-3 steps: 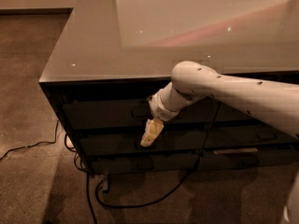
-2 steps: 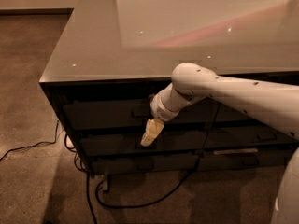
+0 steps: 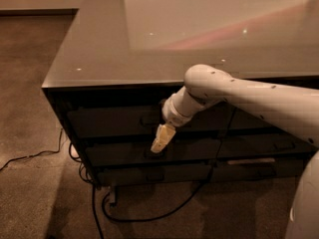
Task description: Open top drawer
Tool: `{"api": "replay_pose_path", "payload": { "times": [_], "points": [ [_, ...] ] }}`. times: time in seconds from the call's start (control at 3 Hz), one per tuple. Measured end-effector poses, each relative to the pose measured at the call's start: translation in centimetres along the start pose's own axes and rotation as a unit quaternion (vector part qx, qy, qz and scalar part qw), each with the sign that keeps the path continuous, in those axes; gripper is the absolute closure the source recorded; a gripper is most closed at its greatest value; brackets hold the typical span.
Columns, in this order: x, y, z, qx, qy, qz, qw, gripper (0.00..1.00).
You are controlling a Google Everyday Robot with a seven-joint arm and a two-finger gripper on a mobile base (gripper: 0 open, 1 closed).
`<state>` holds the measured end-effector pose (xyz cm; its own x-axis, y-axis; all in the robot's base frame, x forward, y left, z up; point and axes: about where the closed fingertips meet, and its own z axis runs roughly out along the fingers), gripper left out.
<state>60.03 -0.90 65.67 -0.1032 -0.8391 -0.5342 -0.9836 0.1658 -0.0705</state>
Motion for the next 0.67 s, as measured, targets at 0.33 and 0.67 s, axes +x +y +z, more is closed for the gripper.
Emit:
{"api": "replay_pose_path", "payload": {
  "times": [0.33, 0.67],
  "points": [
    [0.02, -2.18, -1.08, 0.023, -0.009, 0.006, 0.9997, 0.0],
    [0.02, -2.18, -1.07, 0.023, -0.009, 0.006, 0.9997, 0.0]
  ]
}}
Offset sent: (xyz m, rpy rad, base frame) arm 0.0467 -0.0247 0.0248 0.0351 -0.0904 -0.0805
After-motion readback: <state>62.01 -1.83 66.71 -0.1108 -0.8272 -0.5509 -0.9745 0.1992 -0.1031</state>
